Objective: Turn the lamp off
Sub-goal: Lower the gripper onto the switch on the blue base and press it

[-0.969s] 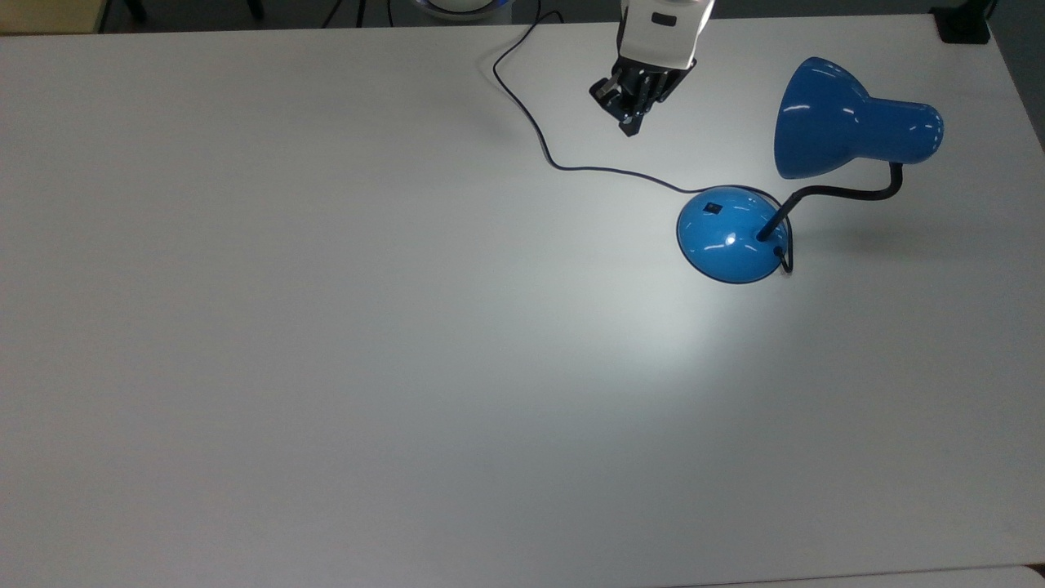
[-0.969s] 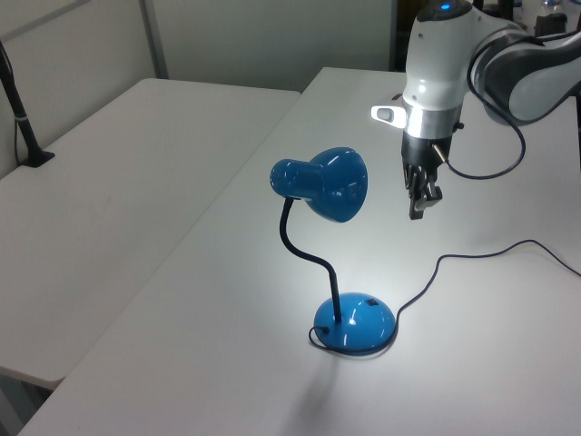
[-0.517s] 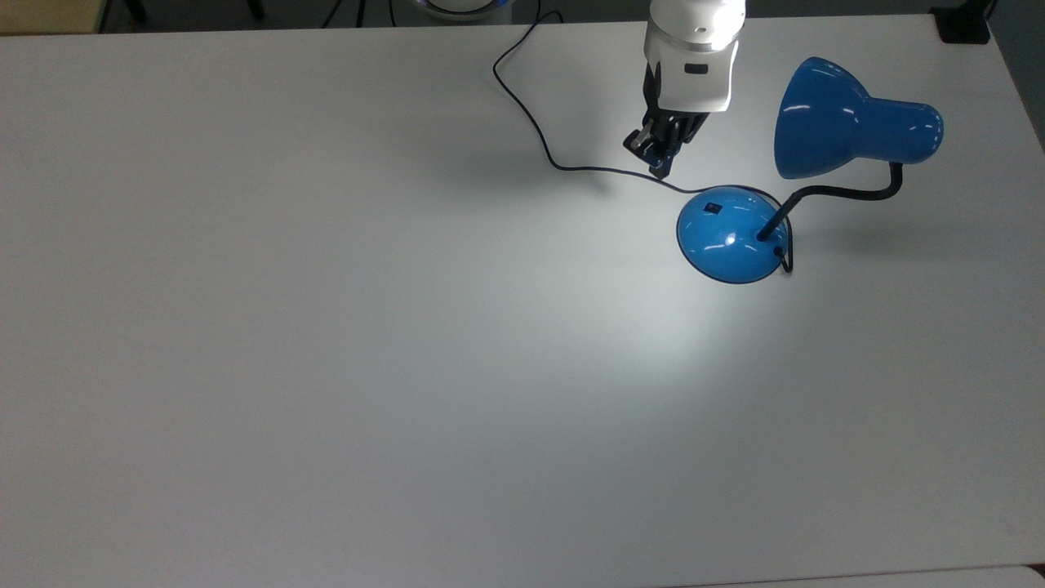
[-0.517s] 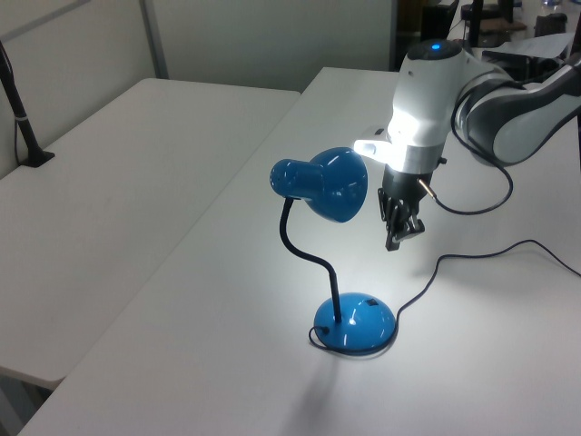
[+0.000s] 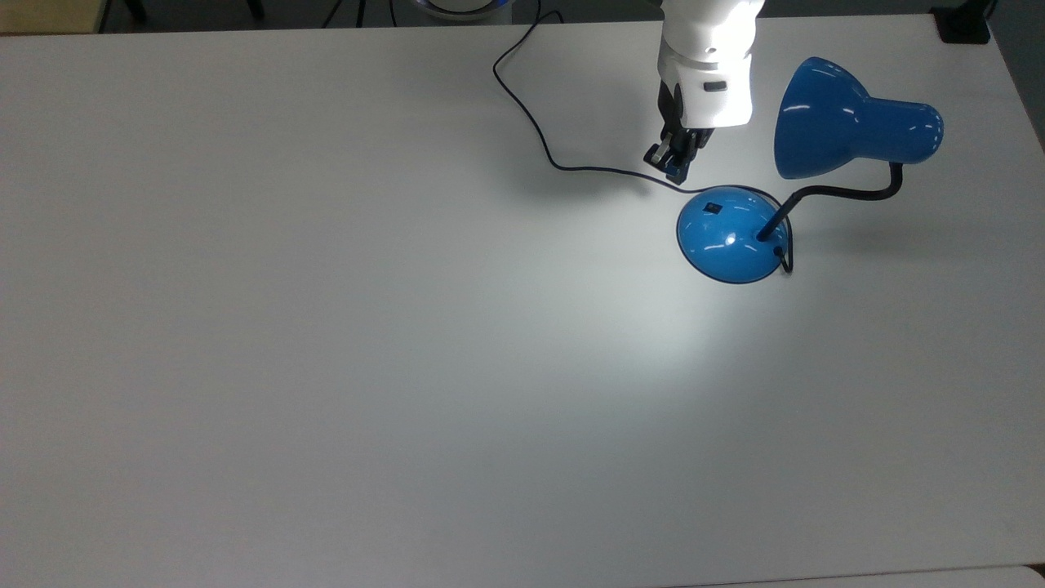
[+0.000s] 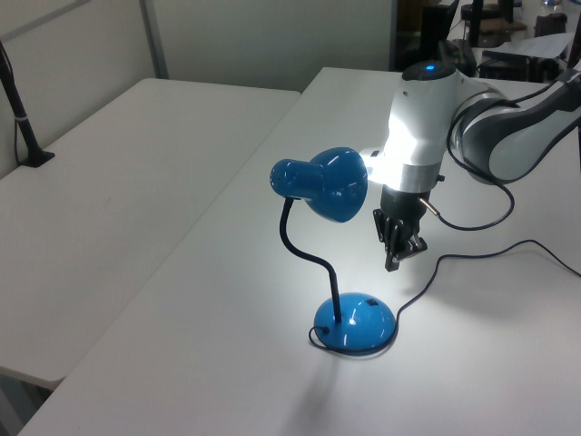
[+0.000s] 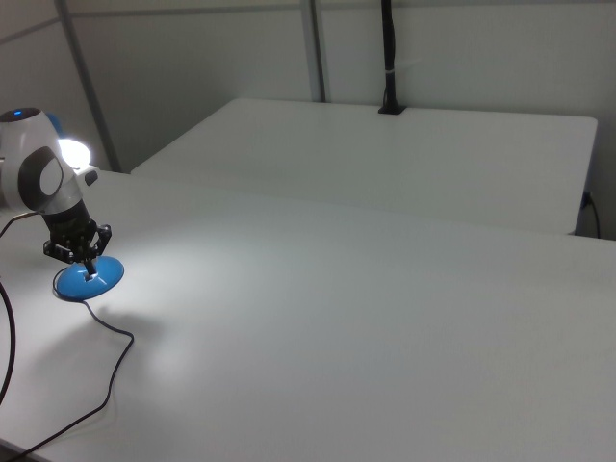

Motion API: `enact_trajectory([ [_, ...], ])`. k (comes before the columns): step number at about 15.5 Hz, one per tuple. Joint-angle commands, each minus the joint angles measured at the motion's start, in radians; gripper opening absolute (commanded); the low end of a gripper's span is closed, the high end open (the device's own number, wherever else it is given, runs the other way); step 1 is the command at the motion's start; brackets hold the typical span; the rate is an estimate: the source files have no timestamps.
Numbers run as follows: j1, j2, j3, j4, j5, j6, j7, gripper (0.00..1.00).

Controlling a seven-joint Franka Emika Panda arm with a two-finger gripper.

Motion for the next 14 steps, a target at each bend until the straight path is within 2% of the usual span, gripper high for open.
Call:
enact_trajectory([
  [1, 0.004, 0.029, 0.016, -0.001, 0.038, 0.065, -0.062, 0.00],
  [6, 0.001, 0.076, 0.044, 0.001, 0.038, 0.137, -0.077, 0.00],
  [14, 0.001, 0.096, 0.044, 0.001, 0.037, 0.166, -0.077, 0.00],
])
